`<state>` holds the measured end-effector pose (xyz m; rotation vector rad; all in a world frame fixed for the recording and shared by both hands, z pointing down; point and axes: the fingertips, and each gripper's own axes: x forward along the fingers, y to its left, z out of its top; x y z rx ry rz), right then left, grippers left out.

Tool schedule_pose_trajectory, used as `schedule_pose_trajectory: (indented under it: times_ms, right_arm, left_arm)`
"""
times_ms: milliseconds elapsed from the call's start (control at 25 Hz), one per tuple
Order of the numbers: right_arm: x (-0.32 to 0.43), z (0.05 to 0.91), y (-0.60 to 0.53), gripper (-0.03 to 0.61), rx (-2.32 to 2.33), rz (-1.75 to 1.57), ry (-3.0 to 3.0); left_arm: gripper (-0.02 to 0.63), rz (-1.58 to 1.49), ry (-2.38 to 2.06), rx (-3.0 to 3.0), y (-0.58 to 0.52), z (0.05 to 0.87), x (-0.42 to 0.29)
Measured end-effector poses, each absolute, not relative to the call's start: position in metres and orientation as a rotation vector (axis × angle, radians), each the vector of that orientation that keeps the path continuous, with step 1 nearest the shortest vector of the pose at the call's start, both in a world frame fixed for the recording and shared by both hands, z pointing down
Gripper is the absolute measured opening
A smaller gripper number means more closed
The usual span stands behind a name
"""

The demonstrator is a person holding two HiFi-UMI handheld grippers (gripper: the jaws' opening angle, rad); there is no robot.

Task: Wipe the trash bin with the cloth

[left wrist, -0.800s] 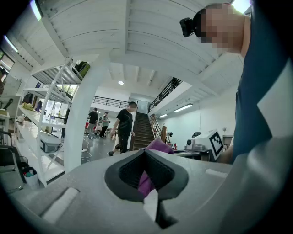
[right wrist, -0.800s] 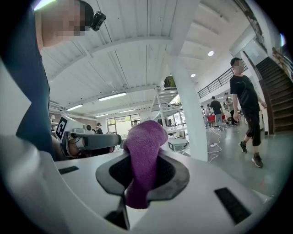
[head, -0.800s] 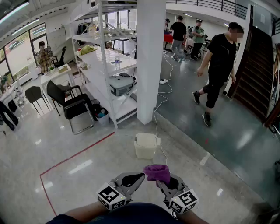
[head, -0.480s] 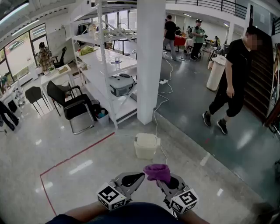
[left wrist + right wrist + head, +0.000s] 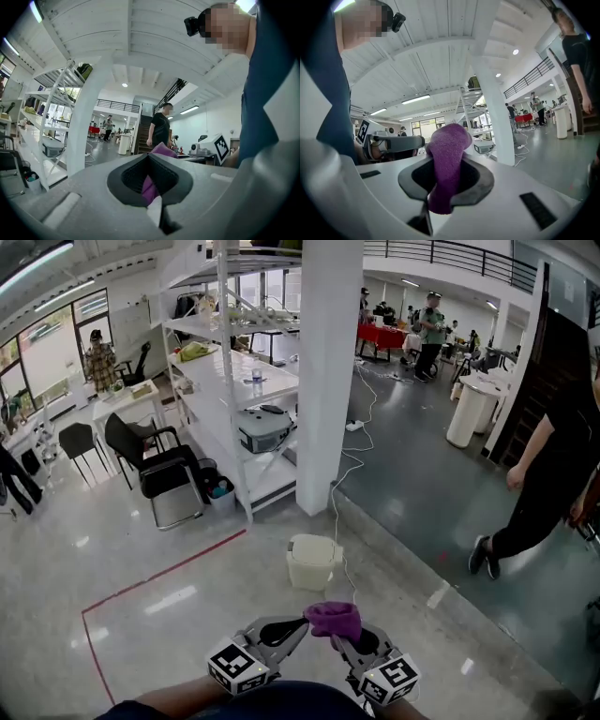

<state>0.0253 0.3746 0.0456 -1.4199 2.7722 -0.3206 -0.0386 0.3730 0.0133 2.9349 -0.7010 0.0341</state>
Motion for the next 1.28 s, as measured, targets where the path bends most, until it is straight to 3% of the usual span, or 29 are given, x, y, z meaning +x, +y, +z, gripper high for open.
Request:
schedule_pose_trajectory:
  times_ms: [560,1280]
  right_arm:
    - [0.062,0.072,0.349,0.08,-1.384,-0.379,2.802]
    - [0.015,0.077,0.151,0.08,-1.548,-0.394,2.764]
  left_arm:
    - [0.003,0.035,-0.825,2.903,0.352,0.025,-0.016]
    - [0.003,-0.01,-0.692,2.958,0.138,0.019,-0.061]
